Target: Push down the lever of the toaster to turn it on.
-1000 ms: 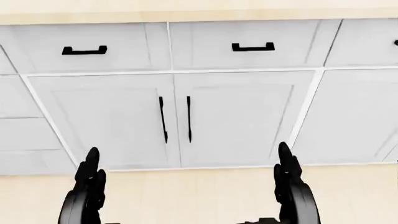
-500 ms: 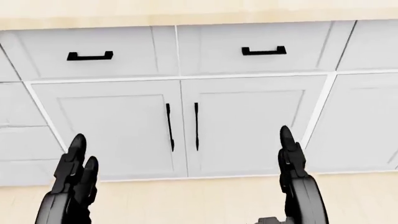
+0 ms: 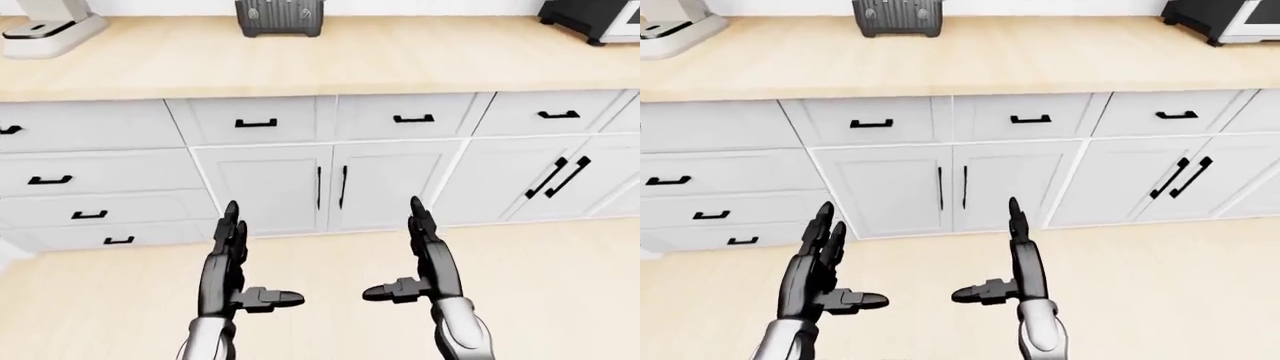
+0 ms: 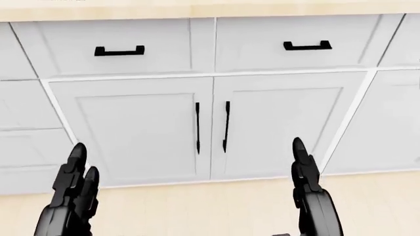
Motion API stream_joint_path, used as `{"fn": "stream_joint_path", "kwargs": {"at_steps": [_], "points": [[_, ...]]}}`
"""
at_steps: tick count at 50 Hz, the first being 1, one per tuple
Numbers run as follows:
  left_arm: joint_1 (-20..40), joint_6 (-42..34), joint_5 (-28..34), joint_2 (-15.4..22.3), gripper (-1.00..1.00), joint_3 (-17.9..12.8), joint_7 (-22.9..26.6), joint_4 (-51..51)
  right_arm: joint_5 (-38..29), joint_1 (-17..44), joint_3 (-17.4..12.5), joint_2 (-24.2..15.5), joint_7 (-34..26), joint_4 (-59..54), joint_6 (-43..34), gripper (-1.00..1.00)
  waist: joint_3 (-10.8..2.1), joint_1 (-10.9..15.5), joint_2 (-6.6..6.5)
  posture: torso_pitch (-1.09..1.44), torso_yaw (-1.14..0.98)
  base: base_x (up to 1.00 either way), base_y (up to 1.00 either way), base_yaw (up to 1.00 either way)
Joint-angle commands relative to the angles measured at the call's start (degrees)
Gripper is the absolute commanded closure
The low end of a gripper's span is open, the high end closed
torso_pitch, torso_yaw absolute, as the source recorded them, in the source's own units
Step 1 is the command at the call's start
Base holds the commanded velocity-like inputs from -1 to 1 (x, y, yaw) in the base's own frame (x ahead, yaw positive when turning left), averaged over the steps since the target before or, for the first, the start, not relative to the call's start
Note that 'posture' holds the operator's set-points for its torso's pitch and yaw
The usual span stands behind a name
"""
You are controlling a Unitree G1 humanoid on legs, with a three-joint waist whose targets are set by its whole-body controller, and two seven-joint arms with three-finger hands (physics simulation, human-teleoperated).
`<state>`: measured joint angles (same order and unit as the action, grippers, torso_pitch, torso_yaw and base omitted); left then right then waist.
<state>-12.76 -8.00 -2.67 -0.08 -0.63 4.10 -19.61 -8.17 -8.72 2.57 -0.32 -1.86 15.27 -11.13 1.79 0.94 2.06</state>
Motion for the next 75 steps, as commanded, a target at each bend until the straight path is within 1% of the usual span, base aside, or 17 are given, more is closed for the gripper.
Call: {"fn": "stream_joint_path", "kwargs": {"at_steps": [1, 3, 4, 8, 14, 18, 19, 28, 32, 37, 47, 60, 64, 67, 68, 72, 75], "points": [[0.47, 1.64, -0.09, 0.08, -1.0, 0.13, 0.19, -3.0, -0.26, 0.73, -0.41, -0.07, 0.59, 3.21, 0.62, -1.0, -1.0, 0.02, -0.32, 0.0, 0.0, 0.0, 0.0, 0.0], [0.29, 1.65, -0.06, 0.09, -1.0, 0.16, 0.2, -3.24, -0.5, 0.58, -0.32, -0.06, 0.77, 2.97, 0.83, -1.0, -2.12, -0.31, -0.99, 0.0, 0.0, 0.0, 0.11, 0.0], [0.27, 1.72, -0.01, 0.08, -1.0, 0.19, 0.21, -3.19, -0.51, 0.82, -0.38, -0.05, 0.69, 3.58, -0.12, -1.0, -0.97, -0.65, -0.95, 0.0, 0.0, 0.0, 0.28, 0.0], [0.19, 2.01, 0.42, 0.16, -1.0, 0.41, 0.26, -2.84, -0.6, 0.76, -0.44, -0.09, 1.01, 1.25, 1.84, -1.0, -0.53, -1.4, 2.58, 0.0, 0.0, 0.0, 1.0, 0.0], [-0.35, 1.98, 0.35, 0.07, -1.0, 0.58, 0.26, -3.84, -0.31, 0.67, -0.41, -0.04, 0.49, 4.13, -0.43, -1.0, 1.13, -2.1, 1.57, 0.0, 0.0, 0.0, 0.82, 0.0], [-0.42, 1.92, 0.33, 0.1, -1.0, 0.57, 0.24, -4.07, 0.17, 0.76, -0.49, -0.05, 0.23, 3.97, -0.13, -1.0, 0.59, -2.33, -7.74, 0.0, 0.0, 0.0, 0.0, 0.0], [-0.45, 1.93, 0.37, 0.1, -1.0, 0.6, 0.24, -4.06, 0.2, 0.81, -0.5, -0.05, 0.24, 3.84, -0.08, -1.0, 1.08, -2.23, -4.59, 0.0, 0.0, 0.0, 0.0, 0.0], [1.77, 2.63, 0.79, 0.29, -1.0, 0.05, -0.03, -0.35, 0.44, 0.16, -0.58, -0.08, 0.34, 3.22, 1.41, -1.0, -0.4, 0.0, 1.27, 0.0, 0.0, 0.0, 0.0, 0.0], [13.57, 1.3, -1.48, 1.24, -1.0, -3.1, -0.01, 15.15, 3.29, 6.18, -4.14, -1.12, -1.16, 3.78, -4.16, -1.0, -0.97, -0.03, -0.5, 0.0, 0.0, 0.0, 0.0, 0.0], [28.89, -22.78, -2.07, 4.74, -1.0, -3.86, 0.68, 5.08, 7.48, 18.89, -10.26, -5.29, -5.69, 11.23, -23.68, -1.0, -2.35, -0.36, -1.35, 0.0, 0.0, 0.0, 0.0, 0.0], [53.13, -37.81, -2.72, 12.0, -1.0, -7.66, -4.2, 10.24, 8.85, 41.77, -17.43, -18.36, -11.07, 20.99, -58.13, -1.0, -2.63, -0.41, -1.2, 0.0, 0.0, 0.0, 0.0, 0.0], [57.06, -42.61, -3.76, 15.35, -1.0, -8.76, -5.39, 8.27, 7.29, 50.86, -15.5, -23.3, -13.53, 18.21, -66.09, -1.0, -1.92, 0.5, -0.57, 0.0, 0.0, 0.0, 0.03, 0.07], [57.63, -45.28, -4.35, 15.82, -1.0, -9.25, -5.57, 5.36, 6.63, 52.45, -14.49, -24.31, -14.14, 18.73, -67.97, -1.0, -0.51, -1.8, -1.2, 0.0, 0.0, 0.0, 0.0, 0.75], [57.94, -47.27, -4.97, 16.27, -1.0, -9.71, -5.82, 3.06, 6.24, 53.63, -14.57, -25.2, -14.93, 19.68, -70.02, -1.0, -1.04, -1.76, -3.81, 0.0, 0.0, 0.0, 0.0, 0.0], [57.72, -47.76, -5.12, 16.31, -1.0, -9.64, -5.9, 2.12, 6.12, 53.87, -14.49, -25.33, -15.1, 19.9, -70.63, -1.0, -0.65, -1.43, -2.25, 0.0, 0.0, 0.0, 0.0, 0.0], [58.05, -48.49, -5.63, 16.81, -1.0, -10.04, -5.94, 1.45, 5.73, 54.3, -14.36, -25.68, -15.66, 20.12, -71.54, -1.0, -2.16, -0.97, -2.5, 0.0, 0.0, 0.04, 0.0, 0.0], [58.51, -48.57, -5.97, 17.16, -1.0, -10.23, -6.06, 1.76, 5.34, 54.72, -13.99, -25.79, -15.9, 19.84, -71.83, -1.0, -0.48, -0.33, -2.99, 0.0, 0.0, 0.25, 0.0, 0.0]]}}
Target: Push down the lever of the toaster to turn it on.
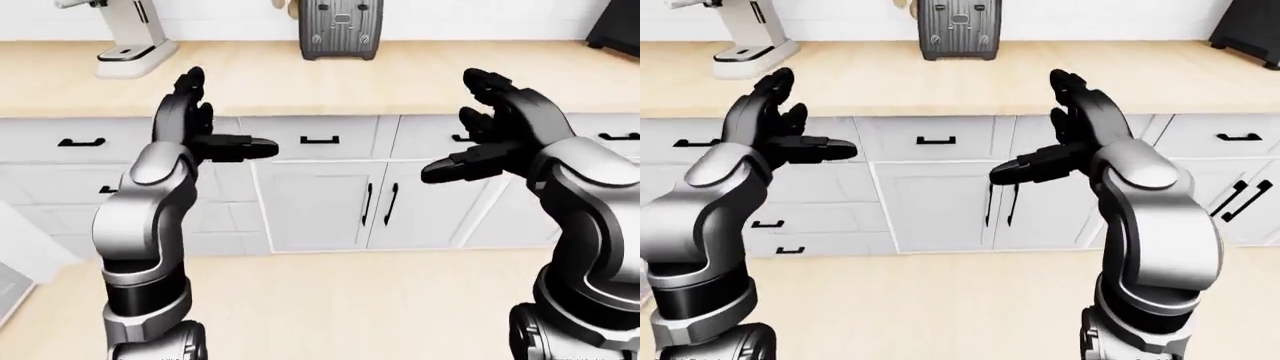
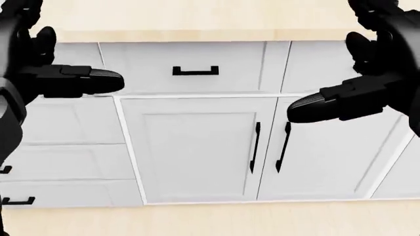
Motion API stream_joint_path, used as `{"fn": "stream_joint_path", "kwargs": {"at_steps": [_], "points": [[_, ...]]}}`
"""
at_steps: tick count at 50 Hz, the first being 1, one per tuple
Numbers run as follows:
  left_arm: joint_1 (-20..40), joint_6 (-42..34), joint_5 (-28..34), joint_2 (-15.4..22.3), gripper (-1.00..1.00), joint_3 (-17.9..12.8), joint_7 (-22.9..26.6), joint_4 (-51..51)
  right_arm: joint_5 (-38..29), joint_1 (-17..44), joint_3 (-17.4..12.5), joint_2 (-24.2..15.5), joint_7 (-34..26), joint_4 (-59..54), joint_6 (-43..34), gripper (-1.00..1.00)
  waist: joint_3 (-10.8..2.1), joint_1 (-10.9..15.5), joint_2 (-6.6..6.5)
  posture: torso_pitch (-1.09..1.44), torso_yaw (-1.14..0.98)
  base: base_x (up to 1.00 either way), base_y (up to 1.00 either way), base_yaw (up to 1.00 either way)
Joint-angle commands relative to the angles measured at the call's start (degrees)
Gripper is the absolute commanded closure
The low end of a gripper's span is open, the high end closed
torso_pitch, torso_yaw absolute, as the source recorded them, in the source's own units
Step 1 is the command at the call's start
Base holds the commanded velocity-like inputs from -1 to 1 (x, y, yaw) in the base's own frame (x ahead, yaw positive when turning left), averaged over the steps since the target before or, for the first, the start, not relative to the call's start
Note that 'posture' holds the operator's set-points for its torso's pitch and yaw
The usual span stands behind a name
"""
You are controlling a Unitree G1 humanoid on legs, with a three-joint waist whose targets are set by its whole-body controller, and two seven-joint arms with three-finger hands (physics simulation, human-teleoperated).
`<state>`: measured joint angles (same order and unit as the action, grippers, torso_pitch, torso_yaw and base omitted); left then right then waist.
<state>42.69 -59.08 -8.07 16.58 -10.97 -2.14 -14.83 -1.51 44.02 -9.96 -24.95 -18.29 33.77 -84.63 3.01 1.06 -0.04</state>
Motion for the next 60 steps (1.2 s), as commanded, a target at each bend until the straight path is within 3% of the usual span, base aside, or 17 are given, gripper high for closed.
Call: {"fn": "stream_joint_path", "kwargs": {"at_steps": [1, 6, 8, 9, 18, 22, 25, 32, 35, 37, 38, 39, 48, 51, 52, 56, 60], "points": [[3.22, 2.29, -0.69, 0.59, -1.0, 0.09, 0.11, -3.16, -1.46, 2.08, -1.38, -1.16, 0.45, 1.28, 1.61, -1.0, -1.42, -0.4, -0.58, 0.0, 0.0, 0.34, 0.0, 0.0], [4.4, 1.02, -1.24, 1.16, -1.0, 0.05, -0.31, -3.63, -2.08, 2.87, -1.22, -1.6, -0.23, 0.96, 1.02, -1.0, -0.36, -0.04, 2.31, 0.0, 0.0, 0.42, 0.0, 0.0], [4.63, 0.28, -1.45, 1.12, -1.0, 0.1, -0.49, -4.36, -2.3, 2.81, -1.18, -1.73, -0.51, 1.57, 0.47, -1.0, -1.59, -0.22, 5.77, 0.0, 0.0, 0.43, 0.0, 0.0], [4.57, 0.29, -1.47, 1.09, -1.0, 0.19, -0.52, -4.46, -2.36, 2.73, -1.23, -1.72, -0.66, 1.68, 0.42, -1.0, -0.51, -0.56, 3.58, 0.0, 0.0, 0.44, 0.0, 0.0], [4.13, 1.19, -1.45, 1.26, -1.0, 0.1, -0.27, -3.65, -3.22, 2.64, -0.87, -1.74, -1.31, 1.62, 0.31, -1.0, -0.83, -0.97, 0.67, 0.0, 0.0, 0.43, 0.0, 0.0], [4.38, 0.85, -1.68, 1.53, -1.0, -0.2, -0.23, -3.71, -3.5, 2.16, -1.03, -1.64, -1.65, 2.01, 0.25, -1.0, -2.07, -1.87, -3.93, 0.0, 0.0, 0.43, 0.0, 0.0], [4.56, 0.71, -1.87, 1.67, -1.0, -0.33, -0.31, -3.7, -3.68, 1.98, -1.02, -1.57, -1.81, 2.05, 0.3, -1.0, -0.57, -1.54, -4.05, 0.0, 0.0, 0.43, 0.0, 0.0], [4.72, 0.64, -2.43, 2.12, -1.0, -0.79, -0.39, -3.48, -4.08, 1.63, -1.03, -1.38, -2.18, 2.23, 0.24, -1.0, -1.05, 0.04, -1.18, 0.0, 0.0, 0.44, 0.0, 0.0], [5.13, 0.17, -3.02, 2.64, -1.0, -1.3, -0.5, -3.52, -4.23, 1.72, -0.97, -1.4, -2.38, 2.33, 0.14, -1.0, -1.73, 0.52, 1.13, 0.0, 0.0, 0.43, 0.0, 0.0], [5.3, -0.07, -3.48, 2.92, -1.0, -1.62, -0.67, -3.59, -4.31, 2.0, -0.9, -1.59, -2.57, 2.4, -0.22, -1.0, -2.92, 0.38, 4.57, 0.0, 0.0, 0.43, 0.0, 0.0], [5.39, -0.06, -3.67, 3.08, -1.0, -1.72, -0.75, -3.45, -4.35, 2.07, -0.89, -1.68, -2.67, 2.49, -0.39, -1.0, -1.66, 0.02, 2.55, 0.0, 0.0, 0.43, 0.0, 0.0], [5.51, -0.05, -3.88, 3.23, -1.0, -1.82, -0.82, -3.25, -4.39, 2.12, -0.95, -1.76, -2.77, 2.63, -0.56, -1.0, -0.72, 0.44, 3.81, 0.0, 0.0, 0.43, 0.0, 0.0], [7.56, -2.61, -7.52, 6.64, -1.0, -4.8, -1.79, -3.14, -4.65, 1.96, -1.29, -2.36, -3.45, 3.54, -1.75, -1.0, -0.88, -0.99, 1.33, 0.0, 0.0, 0.27, 0.0, 0.0], [8.88, -3.04, -9.44, 8.46, -1.0, -6.01, -2.58, -2.42, -4.6, 2.76, -1.31, -3.05, -3.86, 3.78, -2.75, -1.0, -2.16, -1.35, -2.52, 0.0, 0.0, 0.0, 0.0, 0.0], [9.12, -3.33, -10.08, 8.97, -1.0, -6.22, -2.9, -2.47, -4.59, 2.84, -1.37, -3.12, -3.95, 3.87, -2.93, -1.0, -0.74, -1.48, -1.09, 0.0, 0.0, 0.0, 0.0, 0.0], [9.67, -3.31, -11.99, 10.52, -1.0, -6.65, -3.85, -1.72, -4.6, 2.98, -1.28, -3.19, -4.06, 4.17, -3.5, -1.0, -0.29, -1.1, -2.6, 0.0, 0.0, 0.0, 0.0, 0.0], [9.9, -3.24, -13.48, 11.4, -1.0, -6.82, -4.74, -1.38, -4.63, 3.07, -1.37, -3.33, -4.09, 4.48, -3.82, -1.0, 0.64, -1.1, -0.91, 0.0, 0.0, 0.01, 0.0, 0.0]]}}
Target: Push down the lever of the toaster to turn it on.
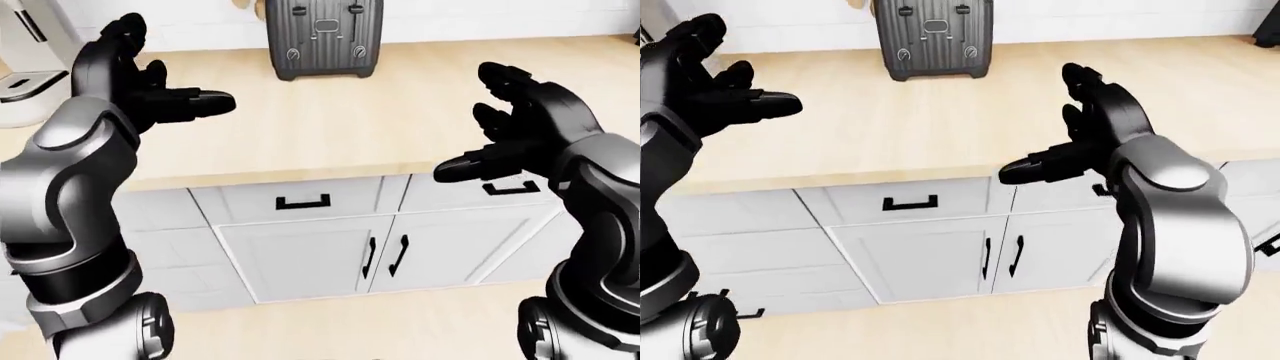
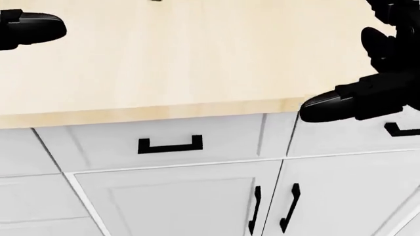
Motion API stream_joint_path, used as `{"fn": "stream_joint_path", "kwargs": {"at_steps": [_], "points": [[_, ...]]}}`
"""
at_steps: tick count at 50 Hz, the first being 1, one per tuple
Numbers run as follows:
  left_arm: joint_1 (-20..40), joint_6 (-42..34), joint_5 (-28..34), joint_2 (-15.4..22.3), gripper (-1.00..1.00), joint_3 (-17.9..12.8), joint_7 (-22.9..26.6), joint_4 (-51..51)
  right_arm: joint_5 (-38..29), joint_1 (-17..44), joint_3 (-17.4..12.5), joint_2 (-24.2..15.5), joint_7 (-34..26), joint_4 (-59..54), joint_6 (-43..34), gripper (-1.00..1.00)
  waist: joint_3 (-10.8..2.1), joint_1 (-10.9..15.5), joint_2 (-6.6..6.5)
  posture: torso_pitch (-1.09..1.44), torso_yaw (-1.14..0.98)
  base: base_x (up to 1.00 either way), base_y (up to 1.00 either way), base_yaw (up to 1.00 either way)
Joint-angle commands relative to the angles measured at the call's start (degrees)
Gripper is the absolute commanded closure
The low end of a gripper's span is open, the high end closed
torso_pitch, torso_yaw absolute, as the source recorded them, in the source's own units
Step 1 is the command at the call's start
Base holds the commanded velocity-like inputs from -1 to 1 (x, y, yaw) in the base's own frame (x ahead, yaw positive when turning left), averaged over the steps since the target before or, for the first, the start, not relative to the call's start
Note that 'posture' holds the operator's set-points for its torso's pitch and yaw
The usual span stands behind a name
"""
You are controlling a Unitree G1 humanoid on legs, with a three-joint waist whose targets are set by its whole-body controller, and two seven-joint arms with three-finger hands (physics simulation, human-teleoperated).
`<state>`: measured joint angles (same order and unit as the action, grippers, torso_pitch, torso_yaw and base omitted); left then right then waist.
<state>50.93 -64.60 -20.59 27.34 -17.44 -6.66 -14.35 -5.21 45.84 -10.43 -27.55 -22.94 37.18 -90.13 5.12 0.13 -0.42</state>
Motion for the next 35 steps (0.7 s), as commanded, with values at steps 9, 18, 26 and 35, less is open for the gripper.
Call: {"fn": "stream_joint_path", "kwargs": {"at_steps": [9, 18, 26, 35], "points": [[1.16, 2.66, -2.84, 1.55, -1.0, -0.4, -1.31, -1.79, -0.9, 1.04, -1.0, -0.76, 0.45, 1.49, 1.43, -1.0, -4.7, 0.1, 1.69, 0.0, 0.0, 0.06, 0.0, 0.0], [1.19, 2.26, -4.76, 2.46, -1.0, -0.94, -2.31, -1.79, -0.9, 0.98, -0.94, -0.72, 0.47, 1.83, 1.15, -1.0, -4.11, -0.14, -3.7, 0.0, 0.0, 0.08, 0.0, 0.0], [1.51, 1.83, -6.29, 2.82, -1.0, -0.87, -3.45, -2.18, -0.71, 0.72, -1.52, -1.24, 0.04, 2.41, 0.66, -1.0, -4.12, 0.24, -0.18, 0.0, 0.0, 0.11, 0.0, 0.0], [1.45, 2.08, -7.36, 3.44, -1.0, -0.94, -4.06, -1.89, -0.63, 0.86, -1.36, -1.14, 0.25, 2.4, 0.4, -1.0, -4.03, 0.05, 1.75, 0.0, 0.0, 0.14, 0.0, 0.0]]}}
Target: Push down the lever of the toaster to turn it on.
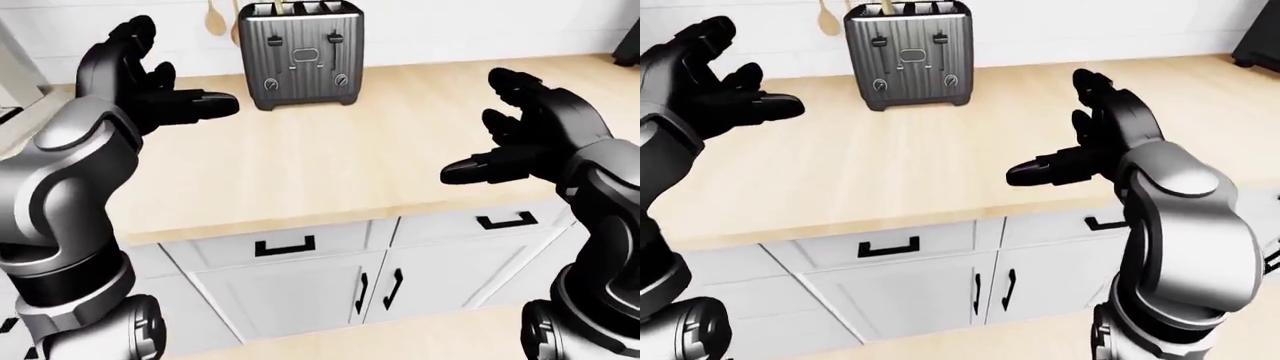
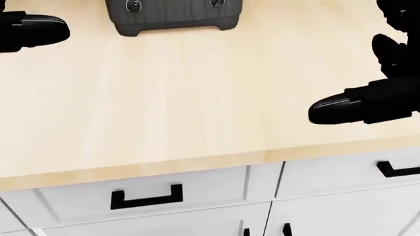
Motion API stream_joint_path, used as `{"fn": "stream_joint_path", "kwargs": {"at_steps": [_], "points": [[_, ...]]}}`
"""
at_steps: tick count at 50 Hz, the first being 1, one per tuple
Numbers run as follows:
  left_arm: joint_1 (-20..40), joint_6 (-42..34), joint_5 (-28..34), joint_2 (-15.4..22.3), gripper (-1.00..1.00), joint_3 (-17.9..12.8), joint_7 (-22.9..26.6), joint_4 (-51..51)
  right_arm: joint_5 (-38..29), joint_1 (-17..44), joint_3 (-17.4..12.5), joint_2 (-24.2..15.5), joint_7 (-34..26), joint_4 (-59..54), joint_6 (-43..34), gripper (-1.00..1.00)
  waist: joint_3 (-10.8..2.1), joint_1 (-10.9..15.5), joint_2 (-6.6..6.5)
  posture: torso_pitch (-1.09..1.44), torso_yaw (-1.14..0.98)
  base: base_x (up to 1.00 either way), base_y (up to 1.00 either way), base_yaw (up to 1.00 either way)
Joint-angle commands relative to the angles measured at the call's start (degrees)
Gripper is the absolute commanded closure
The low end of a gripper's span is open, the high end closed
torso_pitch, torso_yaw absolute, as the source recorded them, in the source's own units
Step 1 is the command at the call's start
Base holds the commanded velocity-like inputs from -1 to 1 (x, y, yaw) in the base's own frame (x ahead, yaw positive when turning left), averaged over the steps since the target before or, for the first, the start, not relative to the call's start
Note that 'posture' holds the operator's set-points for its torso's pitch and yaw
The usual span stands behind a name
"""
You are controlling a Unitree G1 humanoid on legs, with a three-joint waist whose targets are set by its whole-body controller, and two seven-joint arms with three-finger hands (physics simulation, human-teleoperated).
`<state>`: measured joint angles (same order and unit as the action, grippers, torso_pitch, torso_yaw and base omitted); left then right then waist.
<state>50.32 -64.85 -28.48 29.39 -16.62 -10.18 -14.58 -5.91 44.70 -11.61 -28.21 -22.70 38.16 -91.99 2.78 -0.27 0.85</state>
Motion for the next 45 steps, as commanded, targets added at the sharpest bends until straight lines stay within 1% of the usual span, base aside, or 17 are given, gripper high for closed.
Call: {"fn": "stream_joint_path", "kwargs": {"at_steps": [1, 5, 7, 10, 11, 13, 17, 18, 20, 25, 28, 29, 35, 36, 39, 43, 45], "points": [[2.03, 2.48, 0.46, 1.47, -1.0, -1.72, -0.57, -1.49, 0.09, 2.16, -0.02, -0.5, 0.05, 1.25, 2.25, -1.0, -1.14, 0.4, -0.14, 0.0, 0.0, 0.28, 0.0, 0.0], [1.94, 2.78, 0.26, 1.62, -1.0, -1.62, -0.72, -1.24, 0.14, 2.58, 0.37, -0.56, 0.06, 0.88, 2.18, -1.0, 0.0, -0.2, -3.01, 0.0, 0.0, 0.35, 0.0, 0.0], [1.78, 3.08, 0.28, 1.59, -1.0, -1.45, -0.75, -1.06, 0.13, 2.79, 0.57, -0.62, 0.06, 0.79, 2.08, -1.0, -1.09, -0.52, -6.3, 0.0, 0.0, 0.36, 0.0, 0.0], [1.96, 3.18, 0.19, 1.69, -1.0, -1.42, -0.76, -0.82, 0.17, 2.99, 0.49, -0.6, -0.04, 0.95, 2.33, -1.0, -0.41, -0.31, -5.71, 0.0, 0.0, 0.35, 0.0, 0.0], [1.98, 3.22, 0.15, 1.73, -1.0, -1.46, -0.78, -0.73, 0.18, 3.11, 0.57, -0.63, -0.06, 1.28, 2.1, -1.0, 1.12, 0.0, -5.06, 0.0, 0.0, 0.0, 0.0, 0.0], [1.92, 3.17, -0.01, 1.83, -1.0, -1.61, -0.88, -0.76, 0.11, 2.89, 0.54, -0.5, 0.01, 1.35, 2.24, -1.0, -0.78, -0.57, -4.01, 0.0, 0.0, 0.0, 0.0, 0.0], [1.8, 3.02, -0.38, 2.0, -1.0, -1.74, -1.1, -1.04, 0.05, 2.5, 0.46, -0.64, -0.02, 1.13, 1.95, -1.0, -0.37, 0.39, -0.58, 0.0, 0.0, 0.0, 0.0, 0.0], [1.73, 3.01, -0.44, 1.98, -1.0, -1.67, -1.16, -1.15, 0.0, 2.52, 0.56, -0.81, -0.01, 1.2, 1.83, -1.0, -2.3, 0.27, -1.31, 0.0, 0.0, 0.37, 0.0, 0.0], [1.77, 2.87, -0.6, 2.04, -1.0, -1.78, -1.27, -1.28, -0.04, 2.39, 0.57, -0.93, -0.06, 1.34, 1.78, -1.0, 1.04, 0.03, -1.4, 0.0, 0.0, 0.64, 0.0, 0.0], [1.64, 2.53, -1.25, 2.62, -1.0, -2.34, -1.52, -1.4, -0.06, 2.35, 0.41, -1.06, -0.29, 1.76, 1.55, -1.0, 1.24, -0.73, -3.09, 0.0, 0.0, 0.7, 0.0, 0.0], [2.57, 1.67, -2.2, 4.08, -1.0, -3.4, -1.58, -0.84, -0.01, 3.03, 0.43, -1.68, -0.53, 2.29, 0.52, -1.0, 0.43, -0.86, -6.82, 0.0, 0.0, 0.71, 0.0, 0.0], [2.76, 1.26, -2.66, 4.53, -1.0, -3.71, -1.79, -1.03, 0.07, 3.31, 0.42, -1.85, -0.67, 2.51, 0.12, -1.0, 1.21, -0.91, -5.55, 0.0, 0.0, 0.7, 0.0, 0.0], [3.44, 0.45, -5.26, 6.49, -1.0, -4.79, -3.19, -0.82, 0.05, 3.54, 0.41, -2.37, -0.72, 3.05, -0.44, -1.0, -1.12, 0.54, -3.91, 0.0, 0.0, 0.69, 0.0, 0.0], [3.47, 0.71, -5.49, 7.2, -1.0, -4.94, -3.08, -0.08, 0.19, 3.6, -0.16, -2.65, -1.12, 3.52, -0.49, -1.0, 0.08, 0.35, -3.17, 0.0, 0.0, 0.0, 0.0, 0.0], [3.44, 0.99, -6.63, 8.88, -1.0, -5.65, -3.17, 0.95, 0.2, 3.41, -0.61, -2.79, -1.25, 3.91, -0.51, -1.0, -1.51, 0.72, 2.22, 0.0, 0.0, 0.0, 0.0, 0.0], [3.22, 2.04, -7.41, 10.02, -1.0, -5.44, -3.34, 2.26, 0.22, 4.3, 0.07, -3.04, -1.08, 2.96, -0.51, -1.0, 1.44, 0.66, 1.35, 0.0, 0.0, 0.0, 0.0, 0.0], [3.02, 2.49, -7.74, 10.85, -1.0, -5.63, -3.03, 3.02, 0.34, 4.65, 0.02, -3.27, -1.33, 2.76, -0.51, -1.0, -0.98, 0.14, 1.12, 0.0, 0.0, 0.0, 0.0, 0.0]]}}
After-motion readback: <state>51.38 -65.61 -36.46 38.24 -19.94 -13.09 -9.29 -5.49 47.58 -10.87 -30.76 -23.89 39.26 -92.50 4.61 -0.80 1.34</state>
